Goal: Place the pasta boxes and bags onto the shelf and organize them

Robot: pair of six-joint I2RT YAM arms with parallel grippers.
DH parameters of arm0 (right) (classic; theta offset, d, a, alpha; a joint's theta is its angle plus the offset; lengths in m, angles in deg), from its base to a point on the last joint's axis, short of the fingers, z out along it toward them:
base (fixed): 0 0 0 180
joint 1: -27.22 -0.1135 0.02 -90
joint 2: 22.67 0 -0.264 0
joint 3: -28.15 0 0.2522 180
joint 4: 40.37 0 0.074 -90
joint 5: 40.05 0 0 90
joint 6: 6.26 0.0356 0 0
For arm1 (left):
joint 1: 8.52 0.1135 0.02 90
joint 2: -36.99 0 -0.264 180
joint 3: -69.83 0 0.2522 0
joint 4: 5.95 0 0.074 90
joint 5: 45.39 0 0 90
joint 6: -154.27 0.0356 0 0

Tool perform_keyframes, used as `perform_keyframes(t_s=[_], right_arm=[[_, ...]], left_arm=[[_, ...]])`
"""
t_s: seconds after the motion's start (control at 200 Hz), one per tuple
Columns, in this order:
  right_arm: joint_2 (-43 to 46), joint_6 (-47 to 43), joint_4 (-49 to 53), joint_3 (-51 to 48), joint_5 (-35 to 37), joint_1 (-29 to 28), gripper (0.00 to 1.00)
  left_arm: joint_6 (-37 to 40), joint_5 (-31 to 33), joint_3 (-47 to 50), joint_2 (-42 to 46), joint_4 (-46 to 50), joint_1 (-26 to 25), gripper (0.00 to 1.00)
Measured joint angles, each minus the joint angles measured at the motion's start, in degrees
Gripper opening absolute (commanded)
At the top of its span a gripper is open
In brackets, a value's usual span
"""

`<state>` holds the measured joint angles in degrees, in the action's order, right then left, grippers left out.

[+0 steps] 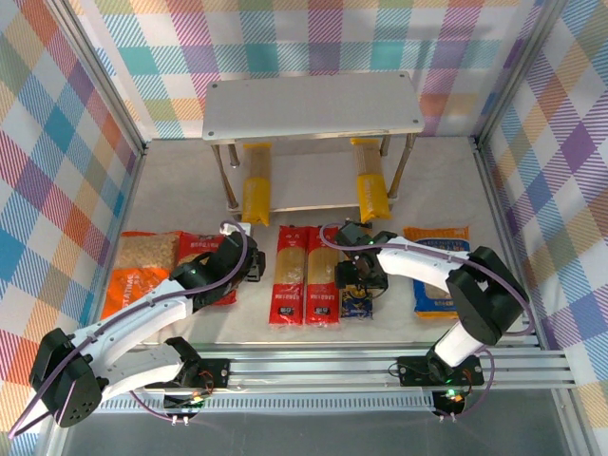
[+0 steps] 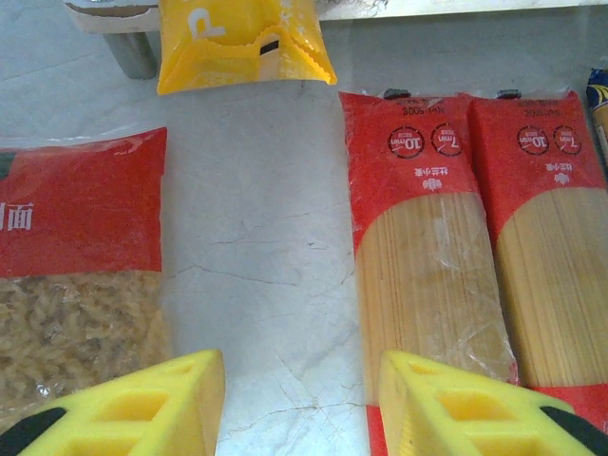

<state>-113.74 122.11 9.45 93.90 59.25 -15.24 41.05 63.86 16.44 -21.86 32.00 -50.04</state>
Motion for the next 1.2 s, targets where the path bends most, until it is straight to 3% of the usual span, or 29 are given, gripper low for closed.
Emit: perform_keyframes(t_s=[0.18,0.31,0.58,0.78,0.995,1.2], right_arm=[[-1.9,0.31,0.02,0.81,0.07,0.0,0.85],[-2.8,0.7,0.02,0.85,0.5,0.0,0.79],[-2.99,1.33,-0.07,0.85,0.68,0.0,0.5],[-1.03,1.27,0.31,0.85,0.44,0.02,0.22],[2.64,0.87,1.99,0.26,-0.22,0.04,0.02],[5.18,0.11,5.66,-0.57,-1.11,0.0,0.0]], left_arm=[[0.02,0.83,0.11,0.98,0.76,0.02,0.47],[0.02,1.05,0.13,1.55,1.25,0.02,0.47],[0.02,1.46,0.15,2.29,1.36,0.02,0.46],[0.02,1.49,0.17,2.71,1.42,0.02,0.46],[0.04,1.46,0.17,2.71,1.4,0.0,0.46],[0.07,1.46,0.17,2.25,1.31,0.0,0.46]])
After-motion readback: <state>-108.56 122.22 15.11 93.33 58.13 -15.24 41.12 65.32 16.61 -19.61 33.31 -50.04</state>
